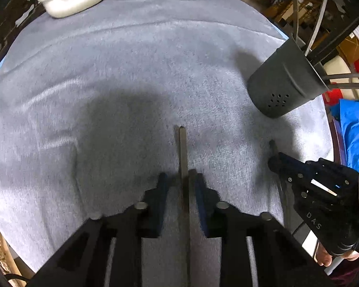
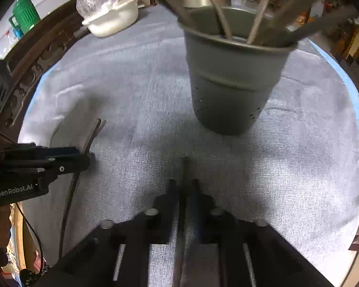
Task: Organize utensils
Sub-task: 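Lift both held chopsticks upright and carry them above the grey cup, then lower both held chopsticks down into the grey cup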
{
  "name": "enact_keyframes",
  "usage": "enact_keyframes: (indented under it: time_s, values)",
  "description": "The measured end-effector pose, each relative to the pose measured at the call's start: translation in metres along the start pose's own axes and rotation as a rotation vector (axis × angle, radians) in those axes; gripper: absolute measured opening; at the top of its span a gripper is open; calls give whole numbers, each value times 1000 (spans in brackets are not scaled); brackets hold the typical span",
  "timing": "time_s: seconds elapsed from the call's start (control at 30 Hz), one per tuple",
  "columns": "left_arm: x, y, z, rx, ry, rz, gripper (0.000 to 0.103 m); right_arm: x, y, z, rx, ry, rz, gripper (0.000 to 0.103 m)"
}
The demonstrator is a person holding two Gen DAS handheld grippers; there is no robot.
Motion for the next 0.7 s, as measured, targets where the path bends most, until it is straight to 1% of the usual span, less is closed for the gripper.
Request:
enact_keyframes:
  time_s: [0.03,0.13,0.27,0.4,0.63,0.7]
  values:
    - [1,-1,-2,1,8,0,7,0,-1,0,-3,1,0,7]
    - [0,-5,-6,-17,27,-19,6,-3,-3,1,0,-5,-14,6]
    - [-22,-10,-6,-41,51,-94,6,-25,-11,2,5,-34,-89,6]
    - [-57,-17,-3,-61,76,-192,6,-55,-22,9,-10,-62,-193,6]
    - [-122,-25,2,-96,126,-379,6,-122,-47,21,-9,-124,-440,6]
    - [-144,-37,3,-110,135,-440,6,-140,-51,22,-6,-143,-506,6]
Point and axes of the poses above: each gripper's, at about its wrist camera, not at the fingertips, and x roughly the way its jaws point, z to its left, y to its underside, the point moved 9 cm from there along x, roughly the way its jaws point, and after that the axes turned 12 degrees about -y, right-handed, at the moved point
